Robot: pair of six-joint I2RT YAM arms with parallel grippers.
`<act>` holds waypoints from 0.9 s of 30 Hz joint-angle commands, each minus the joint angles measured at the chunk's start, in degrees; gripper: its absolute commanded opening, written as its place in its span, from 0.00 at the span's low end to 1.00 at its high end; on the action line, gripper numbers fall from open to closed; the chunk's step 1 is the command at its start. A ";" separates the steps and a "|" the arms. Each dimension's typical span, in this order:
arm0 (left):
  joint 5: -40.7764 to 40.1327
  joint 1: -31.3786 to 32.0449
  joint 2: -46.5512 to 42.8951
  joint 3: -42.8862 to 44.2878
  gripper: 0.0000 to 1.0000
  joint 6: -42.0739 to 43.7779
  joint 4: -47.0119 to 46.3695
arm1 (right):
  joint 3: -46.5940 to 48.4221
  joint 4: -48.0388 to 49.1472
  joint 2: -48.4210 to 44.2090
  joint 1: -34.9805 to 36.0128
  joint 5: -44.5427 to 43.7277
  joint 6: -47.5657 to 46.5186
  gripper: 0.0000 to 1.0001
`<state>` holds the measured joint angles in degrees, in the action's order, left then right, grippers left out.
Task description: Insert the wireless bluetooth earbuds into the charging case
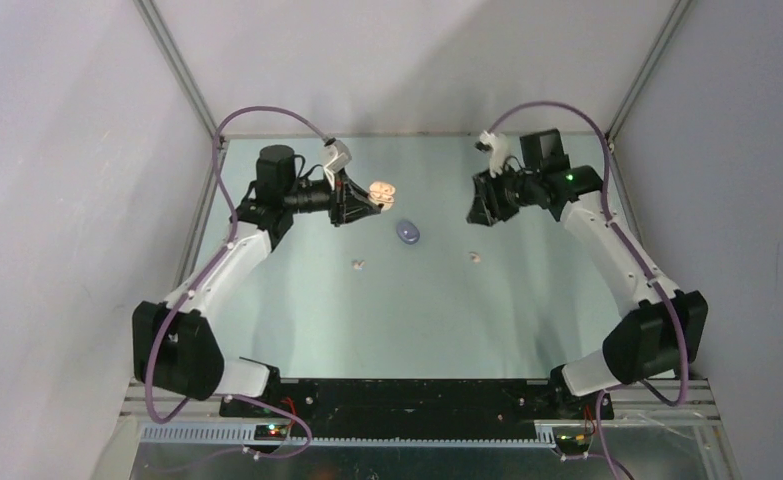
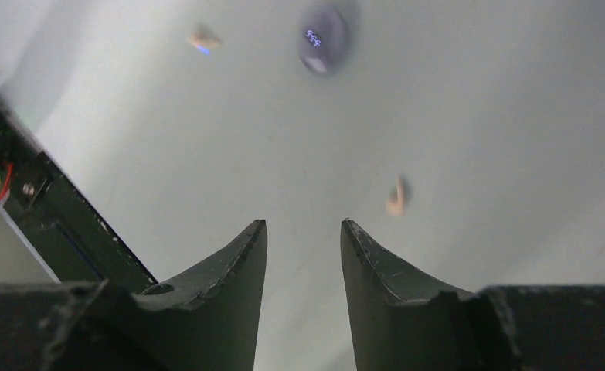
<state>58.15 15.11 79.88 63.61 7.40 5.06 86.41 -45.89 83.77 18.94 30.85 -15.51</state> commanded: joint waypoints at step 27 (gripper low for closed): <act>-15.18 -9.56 -17.00 -13.36 0.00 -18.77 -10.09 | -5.43 -3.22 14.26 1.56 1.91 -44.70 0.30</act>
<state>43.62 5.82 64.07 50.22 -10.17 -1.83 84.31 -41.56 103.20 23.79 34.46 -47.75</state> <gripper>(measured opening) 0.263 0.320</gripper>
